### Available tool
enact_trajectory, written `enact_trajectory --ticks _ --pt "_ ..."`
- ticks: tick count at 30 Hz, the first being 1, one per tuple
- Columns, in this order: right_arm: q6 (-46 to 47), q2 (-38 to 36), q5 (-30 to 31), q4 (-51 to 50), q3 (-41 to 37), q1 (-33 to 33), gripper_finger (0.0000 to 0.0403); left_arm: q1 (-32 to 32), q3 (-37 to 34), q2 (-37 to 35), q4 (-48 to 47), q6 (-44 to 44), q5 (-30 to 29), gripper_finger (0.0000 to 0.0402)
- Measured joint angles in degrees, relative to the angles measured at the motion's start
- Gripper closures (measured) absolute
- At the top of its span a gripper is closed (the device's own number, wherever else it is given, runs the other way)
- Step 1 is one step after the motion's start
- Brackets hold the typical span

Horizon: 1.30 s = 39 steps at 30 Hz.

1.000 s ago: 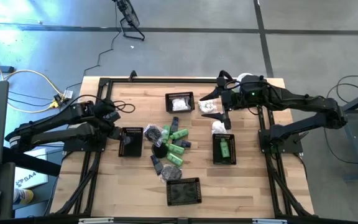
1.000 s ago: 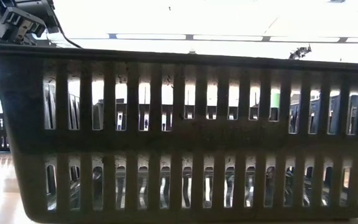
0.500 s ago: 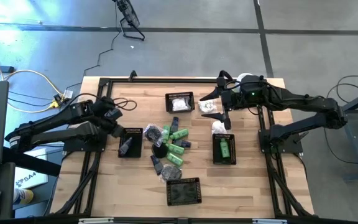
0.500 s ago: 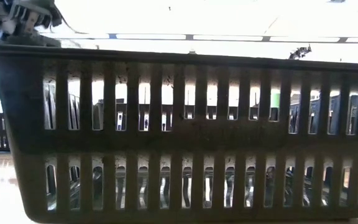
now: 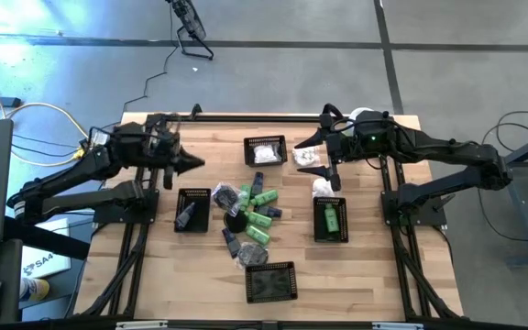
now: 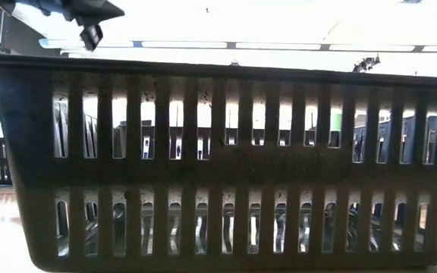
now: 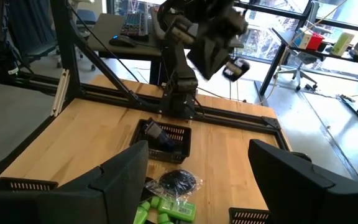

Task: Pick & Place Travel size toiletries
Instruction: Put the left black brush into the bottom middle black bin

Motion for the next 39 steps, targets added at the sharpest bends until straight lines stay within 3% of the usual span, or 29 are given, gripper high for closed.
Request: enact_trajectory --ticks 4,17,22,27,34,39 --pt "0.1 0.0 0.0 0.0 0.0 0.0 0.0133 0.0 0.1 1.0 6.0 4.8 -0.3 0.04" --pt "0.6 0.0 0.3 0.0 0.0 0.0 0.0133 0.0 0.0 3.5 6.9 6.1 -3.2 0.04" --pt "1.4 0.0 -1.2 -0.4 0.0 0.0 0.0138 0.0 0.0 5.4 10.1 11.7 -3.2 0.04" --pt "1.0 0.0 -0.2 -3.7 0.0 0.0 0.0207 0.0 0.0 7.9 10.5 12.3 -3.5 0.04" --pt "1.0 0.0 0.3 -9.4 0.0 0.0 0.0376 0.0 0.0 9.5 11.7 12.5 -4.2 0.04" --pt "1.0 -2.2 -0.5 -5.6 -4.7 -0.1 0.0395 -0.2 -1.3 9.4 15.0 12.5 -5.3 0.0401"
